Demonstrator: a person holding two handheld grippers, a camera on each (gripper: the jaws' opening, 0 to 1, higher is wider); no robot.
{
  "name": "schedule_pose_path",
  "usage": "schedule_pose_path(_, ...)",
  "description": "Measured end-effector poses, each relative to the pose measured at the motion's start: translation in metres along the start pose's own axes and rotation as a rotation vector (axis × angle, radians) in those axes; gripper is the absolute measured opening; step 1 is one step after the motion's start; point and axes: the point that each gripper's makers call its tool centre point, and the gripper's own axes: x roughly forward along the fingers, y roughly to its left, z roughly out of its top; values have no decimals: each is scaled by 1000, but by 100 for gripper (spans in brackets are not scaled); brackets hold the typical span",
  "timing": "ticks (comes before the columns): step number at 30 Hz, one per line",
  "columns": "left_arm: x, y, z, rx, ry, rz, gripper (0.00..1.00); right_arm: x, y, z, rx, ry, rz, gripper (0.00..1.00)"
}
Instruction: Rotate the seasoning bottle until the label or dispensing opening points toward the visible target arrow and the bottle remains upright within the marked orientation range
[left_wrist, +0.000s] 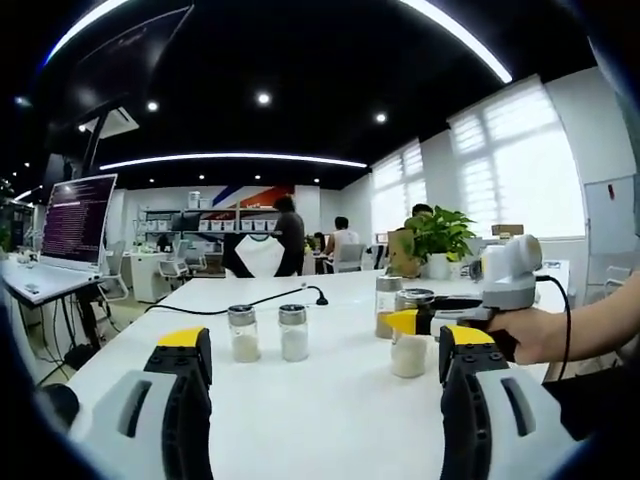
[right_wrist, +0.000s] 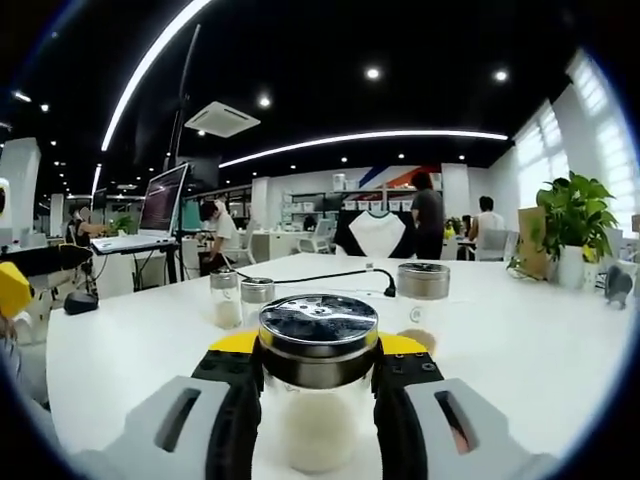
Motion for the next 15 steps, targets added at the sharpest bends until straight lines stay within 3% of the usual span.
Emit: schedule_pose_path(15, 2, -12, -8, 23, 28, -25, 100, 0, 3, -1, -15, 0, 165, 41)
